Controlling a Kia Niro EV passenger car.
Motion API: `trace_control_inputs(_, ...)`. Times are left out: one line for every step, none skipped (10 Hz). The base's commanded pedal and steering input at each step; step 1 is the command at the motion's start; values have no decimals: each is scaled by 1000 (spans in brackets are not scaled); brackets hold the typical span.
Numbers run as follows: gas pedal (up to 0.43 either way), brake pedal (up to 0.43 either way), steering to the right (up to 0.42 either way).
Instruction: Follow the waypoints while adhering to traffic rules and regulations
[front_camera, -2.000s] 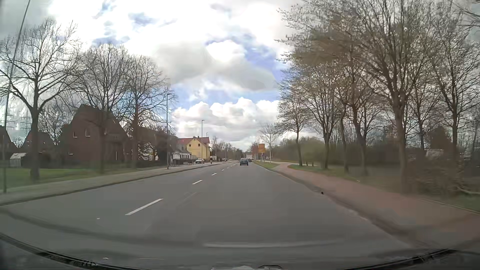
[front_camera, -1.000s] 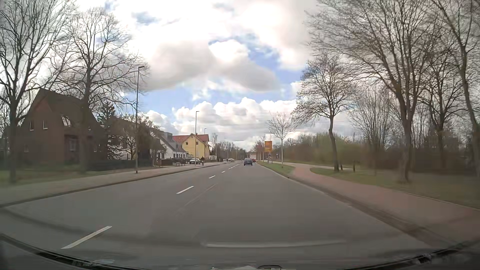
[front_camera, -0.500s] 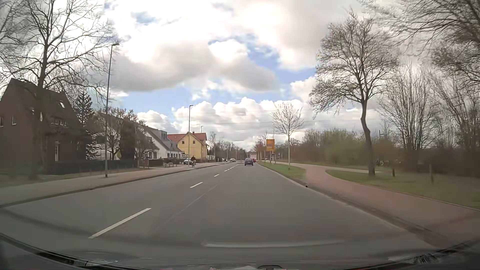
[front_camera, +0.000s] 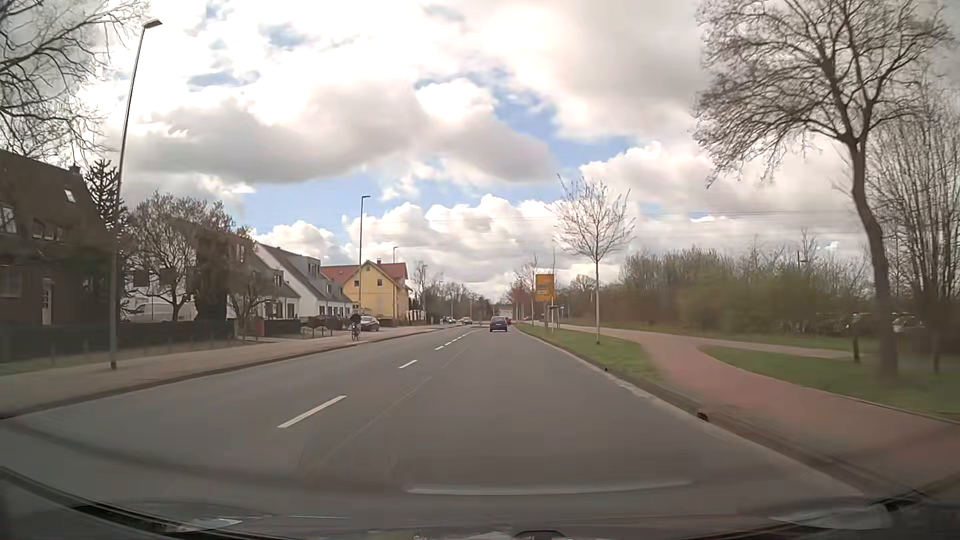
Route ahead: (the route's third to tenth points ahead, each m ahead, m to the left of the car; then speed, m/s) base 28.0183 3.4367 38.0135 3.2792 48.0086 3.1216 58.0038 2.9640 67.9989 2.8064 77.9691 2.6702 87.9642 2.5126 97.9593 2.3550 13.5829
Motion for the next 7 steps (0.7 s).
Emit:
trace_control_inputs(157,0,0)
trace_control_inputs(157,0,0)
trace_control_inputs(157,0,0)
trace_control_inputs(87,0,0)
trace_control_inputs(0,0,0)
trace_control_inputs(0,0,0)
trace_control_inputs(0,0,0)
